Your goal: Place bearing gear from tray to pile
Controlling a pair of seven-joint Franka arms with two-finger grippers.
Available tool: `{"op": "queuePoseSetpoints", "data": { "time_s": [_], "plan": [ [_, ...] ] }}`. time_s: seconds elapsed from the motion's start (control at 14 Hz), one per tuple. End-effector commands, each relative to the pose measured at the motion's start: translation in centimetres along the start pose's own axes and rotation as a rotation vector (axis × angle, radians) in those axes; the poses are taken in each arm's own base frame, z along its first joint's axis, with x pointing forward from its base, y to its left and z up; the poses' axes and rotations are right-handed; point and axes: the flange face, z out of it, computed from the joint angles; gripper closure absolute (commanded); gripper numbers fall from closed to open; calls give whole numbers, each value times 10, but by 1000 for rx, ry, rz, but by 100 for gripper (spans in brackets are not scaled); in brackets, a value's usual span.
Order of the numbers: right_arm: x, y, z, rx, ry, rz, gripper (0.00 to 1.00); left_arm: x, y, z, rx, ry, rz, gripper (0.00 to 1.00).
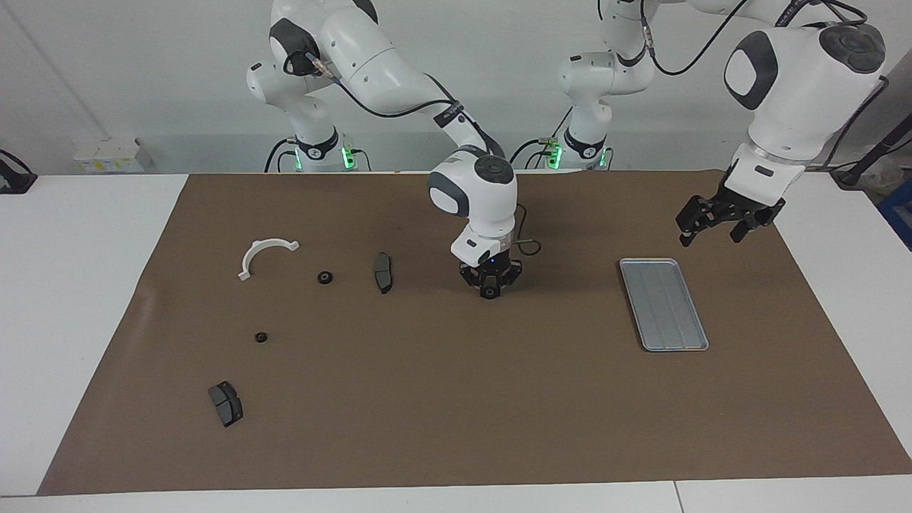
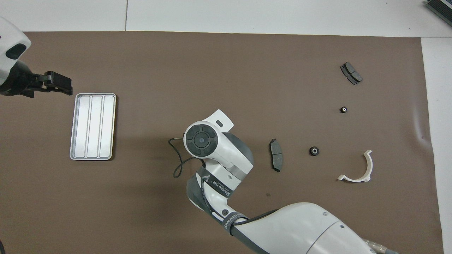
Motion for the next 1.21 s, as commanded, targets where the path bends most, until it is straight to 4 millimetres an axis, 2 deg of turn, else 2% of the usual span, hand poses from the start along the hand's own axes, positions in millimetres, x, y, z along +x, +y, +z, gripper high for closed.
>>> {"op": "queuePoseSetpoints", "data": {
  "time_s": [0.0,0.14,0.21,0.5,0.71,0.85,1.14],
  "plan": [
    [36,40,-29,-22,48,53,100,-11,-3,-14,11,13,-6,0],
    [64,84,-55,-35,68,91,100,-12,-4,-15,11,14,-10,0],
    [77,110,-61,-47,69,88,100,-12,-5,-17,11,17,-12,0],
    [119,208,-50,-82,57,93,100,-14,-4,-22,11,27,-9,0],
    [142,277,-42,-96,38,112,100,-14,-6,-22,11,27,-13,0],
    [149,305,-37,-104,30,137,100,-14,-5,-22,11,27,-12,0],
    [147,348,-9,-97,27,142,100,-14,-6,-22,11,27,-13,0]
  ]
}}
